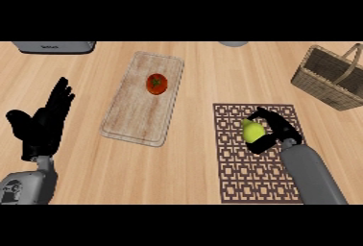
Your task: Pick the pear from the placemat and place it in the basket
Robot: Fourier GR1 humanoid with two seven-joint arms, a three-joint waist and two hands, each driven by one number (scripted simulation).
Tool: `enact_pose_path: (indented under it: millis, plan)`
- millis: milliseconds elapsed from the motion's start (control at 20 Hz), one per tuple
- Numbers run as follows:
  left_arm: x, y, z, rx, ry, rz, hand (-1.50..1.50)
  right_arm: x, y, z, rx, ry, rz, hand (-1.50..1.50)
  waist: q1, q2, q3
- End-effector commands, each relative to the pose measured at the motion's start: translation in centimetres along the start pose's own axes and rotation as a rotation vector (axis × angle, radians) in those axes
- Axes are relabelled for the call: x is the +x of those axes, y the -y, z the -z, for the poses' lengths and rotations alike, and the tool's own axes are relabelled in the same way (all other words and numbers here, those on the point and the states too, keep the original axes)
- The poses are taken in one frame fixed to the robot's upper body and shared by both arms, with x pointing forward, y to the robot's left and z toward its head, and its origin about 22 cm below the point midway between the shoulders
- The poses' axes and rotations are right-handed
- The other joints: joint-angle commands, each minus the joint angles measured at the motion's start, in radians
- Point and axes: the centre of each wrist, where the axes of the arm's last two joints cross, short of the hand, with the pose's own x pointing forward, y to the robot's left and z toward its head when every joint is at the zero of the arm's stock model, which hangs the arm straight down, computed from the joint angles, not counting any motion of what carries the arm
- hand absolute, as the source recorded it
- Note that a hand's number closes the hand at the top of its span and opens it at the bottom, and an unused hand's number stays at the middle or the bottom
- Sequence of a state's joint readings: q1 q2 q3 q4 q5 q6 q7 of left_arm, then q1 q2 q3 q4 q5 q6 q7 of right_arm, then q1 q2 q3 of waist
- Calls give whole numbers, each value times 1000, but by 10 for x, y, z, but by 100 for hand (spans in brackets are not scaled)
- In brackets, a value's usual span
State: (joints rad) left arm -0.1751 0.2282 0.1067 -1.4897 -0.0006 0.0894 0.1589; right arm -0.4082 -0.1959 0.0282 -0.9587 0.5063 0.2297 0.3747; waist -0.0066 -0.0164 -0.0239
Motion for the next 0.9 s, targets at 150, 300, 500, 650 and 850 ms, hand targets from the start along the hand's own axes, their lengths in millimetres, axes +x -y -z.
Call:
enact_pose_path:
  millis: [150,300,500,650,850]
  plan:
    - [-2,0,-2,-14,8,0,0,78,-58,-11,-216,342,105,150,26,17,25]
    - [2,1,1,-9,1,-9,0,85,-66,-29,-307,487,182,150,12,13,25]
    - [0,-1,1,6,-12,11,0,116,-51,-65,-388,626,369,150,-1,7,24]
    - [5,-4,10,15,-6,-11,0,127,-23,-79,-493,669,429,150,-8,12,24]
    - [-9,-2,-4,17,-18,0,0,134,4,-129,-584,656,333,150,-4,10,23]
